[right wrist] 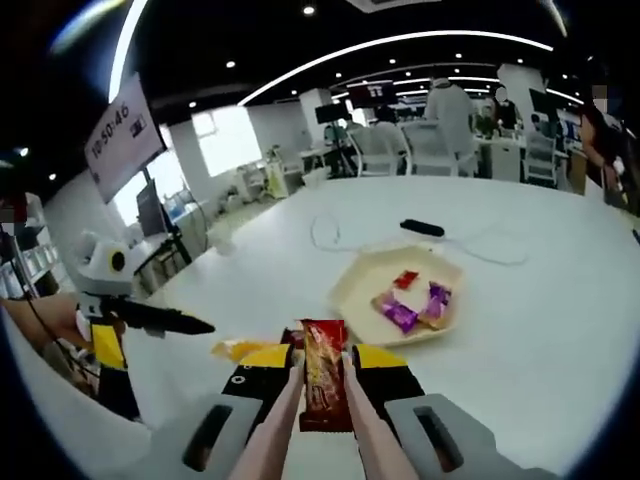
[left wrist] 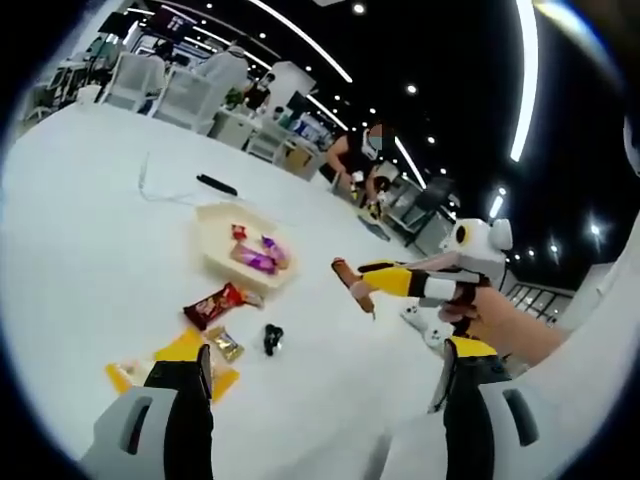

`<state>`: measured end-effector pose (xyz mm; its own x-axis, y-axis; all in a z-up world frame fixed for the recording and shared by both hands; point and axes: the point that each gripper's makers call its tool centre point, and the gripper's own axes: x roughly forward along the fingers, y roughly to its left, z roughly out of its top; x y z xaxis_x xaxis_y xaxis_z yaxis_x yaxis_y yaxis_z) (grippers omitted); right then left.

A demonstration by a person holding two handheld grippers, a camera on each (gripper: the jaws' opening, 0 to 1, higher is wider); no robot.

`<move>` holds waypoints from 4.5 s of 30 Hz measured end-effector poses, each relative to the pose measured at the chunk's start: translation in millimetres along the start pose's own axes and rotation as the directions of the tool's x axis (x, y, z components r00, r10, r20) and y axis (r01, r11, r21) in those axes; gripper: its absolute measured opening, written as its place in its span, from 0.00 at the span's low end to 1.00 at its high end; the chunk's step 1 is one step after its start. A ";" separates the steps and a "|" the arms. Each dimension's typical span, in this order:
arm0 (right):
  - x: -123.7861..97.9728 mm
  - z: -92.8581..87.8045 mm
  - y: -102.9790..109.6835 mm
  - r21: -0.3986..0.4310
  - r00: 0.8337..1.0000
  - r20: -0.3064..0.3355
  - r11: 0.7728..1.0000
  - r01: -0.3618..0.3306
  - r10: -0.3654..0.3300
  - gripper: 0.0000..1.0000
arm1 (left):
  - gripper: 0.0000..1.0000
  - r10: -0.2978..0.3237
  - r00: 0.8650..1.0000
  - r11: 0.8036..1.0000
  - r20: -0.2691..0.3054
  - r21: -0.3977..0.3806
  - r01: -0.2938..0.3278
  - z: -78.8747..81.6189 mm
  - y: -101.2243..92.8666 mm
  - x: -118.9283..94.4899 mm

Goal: Place the target food into the container with the food tongs after gripping and lifting it, then release it inside without dropping or visibly crushing the food.

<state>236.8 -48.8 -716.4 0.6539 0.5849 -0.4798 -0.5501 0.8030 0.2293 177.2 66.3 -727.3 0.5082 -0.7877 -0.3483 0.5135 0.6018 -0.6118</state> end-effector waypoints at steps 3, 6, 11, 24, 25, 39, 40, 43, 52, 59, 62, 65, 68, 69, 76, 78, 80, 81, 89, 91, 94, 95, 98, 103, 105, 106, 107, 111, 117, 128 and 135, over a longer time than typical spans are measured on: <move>-0.2 1.0 -0.2 -0.004 1.000 0.001 1.000 0.000 0.000 0.22 | 0.97 0.000 1.000 1.000 0.001 -0.001 0.000 0.1 0.3 -0.1; -0.5 1.8 -0.2 -0.007 1.000 0.002 1.000 0.001 -0.001 0.22 | 0.97 0.000 1.000 1.000 0.001 -0.001 0.000 0.1 0.5 -0.1; -4.7 14.1 0.0 -0.048 1.000 0.018 0.999 0.002 -0.001 0.22 | 0.97 -0.001 1.000 1.000 0.002 -0.005 0.001 0.0 1.6 0.3; -3.6 41.0 -1.0 -0.070 0.998 0.066 0.998 0.000 0.005 0.22 | 0.97 -0.007 1.000 1.000 -0.012 0.014 0.007 9.3 2.1 5.1; -3.6 42.5 -0.6 -0.073 0.998 0.067 0.997 -0.002 0.007 0.22 | 0.97 -0.008 1.000 1.000 -0.008 0.013 0.008 10.3 2.0 5.4; -6.0 52.6 -0.8 -0.086 0.996 0.084 0.996 0.000 0.007 0.22 | 0.96 -0.027 0.999 0.999 0.017 -0.020 0.027 13.8 -0.7 6.0; -6.2 53.3 -0.9 -0.087 0.996 0.085 0.996 0.000 0.007 0.22 | 0.96 -0.033 0.999 0.999 0.023 -0.025 0.033 14.7 -1.4 5.6; -7.0 57.3 -1.4 -0.087 0.996 0.093 0.996 0.002 0.007 0.22 | 0.96 -0.036 0.999 0.999 0.029 -0.031 0.037 15.2 -1.9 4.7; -5.6 66.0 -1.8 -0.092 0.994 0.112 0.996 -0.001 0.011 0.22 | 0.96 -0.033 0.999 0.999 0.030 -0.031 0.034 15.4 -2.1 3.3; -3.0 68.7 -0.2 -0.095 0.993 0.114 0.995 -0.007 0.018 0.22 | 0.96 -0.029 0.999 0.999 0.030 -0.033 0.030 14.8 -0.9 2.9; -1.6 69.5 0.8 -0.098 0.993 0.114 0.995 -0.010 0.022 0.22 | 0.96 -0.030 0.999 0.999 0.032 -0.033 0.031 13.2 -2.2 2.4; 0.0 70.4 1.4 -0.103 0.993 0.116 0.995 -0.010 0.022 0.22 | 0.96 -0.027 0.999 0.999 0.027 -0.034 0.028 10.2 -2.2 2.7; 1.7 71.1 0.0 -0.097 0.993 0.120 0.995 -0.007 0.018 0.22 | 0.96 -0.030 0.999 0.999 0.029 -0.034 0.031 11.2 -3.7 2.6; 2.4 71.2 -0.5 -0.095 0.993 0.121 0.995 -0.005 0.016 0.22 | 0.96 -0.030 0.999 0.999 0.029 -0.034 0.031 11.8 -3.4 2.4; 6.7 73.4 -3.5 -0.077 0.991 0.133 0.997 0.011 0.000 0.22 | 0.96 -0.026 0.999 0.999 0.026 -0.031 0.027 13.2 0.1 0.4; 8.0 74.0 -3.6 -0.073 0.991 0.136 0.997 0.014 -0.004 0.22 | 0.96 -0.024 0.999 0.999 0.027 -0.033 0.025 13.4 0.9 -0.1; 9.4 74.8 -3.6 -0.070 0.990 0.138 0.997 0.016 -0.006 0.22 | 0.96 -0.025 0.999 0.999 0.030 -0.035 0.026 14.0 1.7 -0.4; 9.6 75.0 -3.6 -0.070 0.990 0.139 0.997 0.016 -0.007 0.22 | 0.96 -0.024 0.999 0.999 0.030 -0.035 0.025 14.1 1.6 -0.4; 14.7 80.0 -5.4 -0.055 0.988 0.154 0.998 0.026 -0.017 0.22 | 0.95 -0.020 0.999 0.999 0.048 -0.048 0.022 16.9 4.6 -4.4; 16.1 81.0 -5.5 -0.052 0.987 0.157 0.998 0.027 -0.019 0.22 | 0.96 -0.016 0.999 0.999 0.048 -0.045 0.018 16.7 5.7 -5.9; 17.4 82.1 -5.3 -0.049 0.987 0.161 0.998 0.030 -0.022 0.22 | 0.96 -0.014 0.999 0.999 0.049 -0.046 0.016 16.3 6.6 -7.9; 17.8 82.3 -5.1 -0.048 0.987 0.161 0.998 0.031 -0.023 0.22 | 0.96 -0.013 0.999 0.999 0.049 -0.044 0.015 16.1 6.7 -8.4; 18.9 82.6 -5.7 -0.047 0.986 0.165 0.998 0.034 -0.026 0.22 | 0.96 -0.012 0.999 0.999 0.052 -0.046 0.015 15.6 7.0 -8.8; 22.9 84.1 -10.4 -0.035 0.984 0.171 0.998 0.057 -0.050 0.22 | 0.96 -0.031 0.998 0.999 0.046 -0.034 0.033 16.4 2.7 -7.5; 23.1 84.9 -10.6 -0.030 0.982 0.179 0.998 0.064 -0.057 0.22 | 0.96 -0.032 0.998 0.999 0.050 -0.036 0.034 17.2 3.1 -8.7; 23.0 84.5 -10.7 -0.027 0.982 0.180 0.997 0.067 -0.061 0.22 | 0.96 -0.031 0.998 0.999 0.046 -0.037 0.033 16.9 3.3 -9.3; 22.8 84.2 -10.9 -0.024 0.981 0.181 0.997 0.070 -0.064 0.22 | 0.96 -0.031 0.999 0.999 0.041 -0.032 0.032 16.5 3.0 -10.9; 23.2 81.4 -12.6 -0.019 0.980 0.185 0.997 0.080 -0.075 0.22 | 0.96 -0.025 0.999 0.999 0.037 -0.025 0.026 16.3 5.4 -14.2; 30.5 80.5 -17.5 -0.024 0.980 0.179 0.995 0.092 -0.086 0.22 | 0.96 -0.016 0.999 0.999 0.045 -0.031 0.017 17.6 9.1 -13.6; 39.5 75.2 -29.0 -0.024 0.981 0.158 0.992 0.122 -0.117 0.23 | 0.96 -0.020 0.997 0.998 0.073 -0.050 0.023 18.2 10.5 -5.9; 42.1 71.7 -32.3 -0.019 0.980 0.152 0.991 0.136 -0.131 0.23 | 0.96 -0.025 0.998 0.998 0.057 -0.062 0.029 8.8 11.3 -3.7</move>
<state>319.3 -41.9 -683.3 0.7919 0.4849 -0.3711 -0.4661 0.8726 0.1457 187.2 77.2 -726.7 0.5334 -0.7939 -0.2919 0.4843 0.5696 -0.6641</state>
